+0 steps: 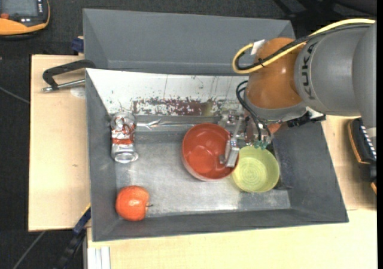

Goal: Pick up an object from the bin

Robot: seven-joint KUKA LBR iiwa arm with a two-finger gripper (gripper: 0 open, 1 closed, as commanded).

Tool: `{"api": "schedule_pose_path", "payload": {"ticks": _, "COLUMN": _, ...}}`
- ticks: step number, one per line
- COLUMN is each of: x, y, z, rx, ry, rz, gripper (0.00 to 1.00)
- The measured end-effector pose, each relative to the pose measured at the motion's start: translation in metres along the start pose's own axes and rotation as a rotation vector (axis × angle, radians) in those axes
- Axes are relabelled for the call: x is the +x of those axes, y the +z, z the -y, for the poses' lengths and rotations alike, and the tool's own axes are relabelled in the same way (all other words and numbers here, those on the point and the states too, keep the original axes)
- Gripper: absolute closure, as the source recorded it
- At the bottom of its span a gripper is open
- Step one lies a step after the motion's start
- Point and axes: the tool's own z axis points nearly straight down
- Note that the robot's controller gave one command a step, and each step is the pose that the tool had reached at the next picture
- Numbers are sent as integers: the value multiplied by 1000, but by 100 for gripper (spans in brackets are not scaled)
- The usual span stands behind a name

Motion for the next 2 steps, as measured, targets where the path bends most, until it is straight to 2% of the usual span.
{"api": "schedule_pose_path", "payload": {"ticks": 1, "x": -2, "y": -5, "z": 0, "rx": 6, "ry": -10, "rz": 9, "gripper": 100}}
{"api": "schedule_pose_path", "payload": {"ticks": 2, "x": 17, "y": -26, "z": -39, "rx": 2, "ry": 38, "rz": 11, "gripper": 100}}
